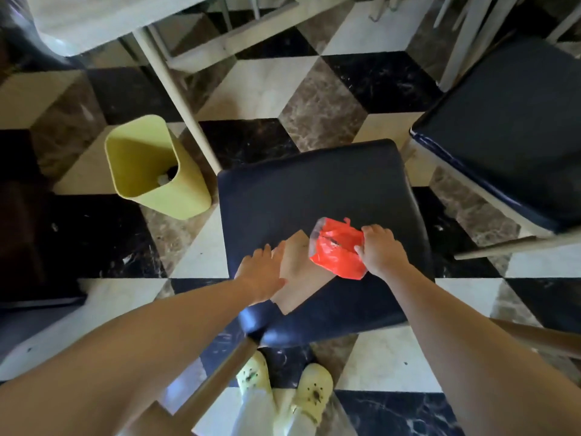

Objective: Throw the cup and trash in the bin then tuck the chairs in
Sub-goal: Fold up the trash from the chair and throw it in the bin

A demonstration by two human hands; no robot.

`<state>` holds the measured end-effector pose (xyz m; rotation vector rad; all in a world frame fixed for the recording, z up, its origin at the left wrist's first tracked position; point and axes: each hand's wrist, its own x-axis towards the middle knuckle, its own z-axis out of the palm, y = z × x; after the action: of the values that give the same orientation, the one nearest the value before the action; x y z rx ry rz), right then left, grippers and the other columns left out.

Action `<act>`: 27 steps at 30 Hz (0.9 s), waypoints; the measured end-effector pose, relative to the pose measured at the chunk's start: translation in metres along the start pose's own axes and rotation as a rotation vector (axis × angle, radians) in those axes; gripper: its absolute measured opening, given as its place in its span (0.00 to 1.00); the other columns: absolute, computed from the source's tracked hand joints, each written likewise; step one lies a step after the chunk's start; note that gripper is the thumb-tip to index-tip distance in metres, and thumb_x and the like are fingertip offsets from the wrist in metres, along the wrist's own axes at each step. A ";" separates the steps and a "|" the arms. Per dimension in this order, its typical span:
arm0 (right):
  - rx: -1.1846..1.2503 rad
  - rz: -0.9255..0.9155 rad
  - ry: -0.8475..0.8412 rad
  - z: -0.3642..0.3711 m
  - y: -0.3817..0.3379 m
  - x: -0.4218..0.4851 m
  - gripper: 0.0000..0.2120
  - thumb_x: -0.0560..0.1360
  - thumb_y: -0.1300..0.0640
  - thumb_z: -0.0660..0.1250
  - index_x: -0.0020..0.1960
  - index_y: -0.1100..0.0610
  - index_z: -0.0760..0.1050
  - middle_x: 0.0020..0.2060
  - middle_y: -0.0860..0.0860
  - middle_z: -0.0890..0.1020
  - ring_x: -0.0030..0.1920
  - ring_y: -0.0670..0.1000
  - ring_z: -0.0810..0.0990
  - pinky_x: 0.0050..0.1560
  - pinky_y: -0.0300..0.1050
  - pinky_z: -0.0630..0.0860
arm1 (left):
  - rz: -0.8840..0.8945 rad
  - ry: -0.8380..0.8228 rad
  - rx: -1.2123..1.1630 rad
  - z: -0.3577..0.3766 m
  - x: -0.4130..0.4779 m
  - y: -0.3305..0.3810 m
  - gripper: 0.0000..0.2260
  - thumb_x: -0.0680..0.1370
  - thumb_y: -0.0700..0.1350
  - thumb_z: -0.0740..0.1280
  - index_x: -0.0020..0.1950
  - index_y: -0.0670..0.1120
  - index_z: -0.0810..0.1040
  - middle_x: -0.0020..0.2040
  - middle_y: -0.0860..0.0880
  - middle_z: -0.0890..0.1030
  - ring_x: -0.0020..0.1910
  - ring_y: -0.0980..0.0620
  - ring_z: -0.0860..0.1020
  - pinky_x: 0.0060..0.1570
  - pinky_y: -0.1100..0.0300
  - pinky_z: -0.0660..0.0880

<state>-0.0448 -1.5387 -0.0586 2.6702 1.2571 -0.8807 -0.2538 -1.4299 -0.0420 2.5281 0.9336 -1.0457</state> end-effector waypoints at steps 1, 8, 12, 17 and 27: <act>-0.039 0.001 0.023 0.002 -0.001 0.001 0.22 0.78 0.52 0.61 0.69 0.60 0.65 0.65 0.56 0.70 0.65 0.57 0.69 0.60 0.53 0.71 | -0.011 0.025 0.032 0.003 0.001 0.003 0.35 0.80 0.55 0.59 0.78 0.44 0.42 0.75 0.40 0.60 0.71 0.41 0.64 0.63 0.49 0.68; -0.124 -0.003 0.084 0.009 -0.007 0.005 0.23 0.76 0.55 0.66 0.68 0.59 0.65 0.62 0.57 0.71 0.63 0.57 0.71 0.57 0.51 0.73 | -0.176 0.184 0.006 -0.002 0.024 0.020 0.35 0.77 0.51 0.67 0.75 0.42 0.52 0.66 0.41 0.71 0.62 0.43 0.73 0.56 0.54 0.73; -0.014 0.095 0.028 0.017 -0.004 0.008 0.18 0.76 0.53 0.66 0.63 0.59 0.70 0.59 0.57 0.76 0.59 0.58 0.76 0.54 0.51 0.74 | -0.209 0.036 -0.317 -0.005 0.033 0.019 0.33 0.71 0.55 0.73 0.67 0.44 0.62 0.62 0.42 0.72 0.61 0.41 0.74 0.57 0.50 0.73; 0.418 0.275 -0.107 -0.001 -0.002 0.013 0.12 0.75 0.52 0.64 0.51 0.60 0.77 0.42 0.54 0.79 0.44 0.56 0.80 0.41 0.46 0.75 | -0.123 -0.086 -0.576 -0.028 0.030 0.006 0.18 0.77 0.50 0.67 0.61 0.40 0.73 0.54 0.43 0.75 0.58 0.42 0.75 0.50 0.54 0.70; 1.173 0.290 0.017 -0.073 -0.065 -0.007 0.08 0.74 0.56 0.68 0.49 0.61 0.75 0.49 0.60 0.81 0.50 0.57 0.80 0.55 0.55 0.79 | -0.099 -0.064 -1.813 -0.110 -0.003 -0.016 0.11 0.82 0.39 0.56 0.60 0.44 0.75 0.54 0.44 0.81 0.49 0.48 0.79 0.50 0.50 0.78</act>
<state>-0.0605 -1.4793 0.0179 3.4688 0.2648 -1.9769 -0.2064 -1.3700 0.0385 0.8977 1.1201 0.0046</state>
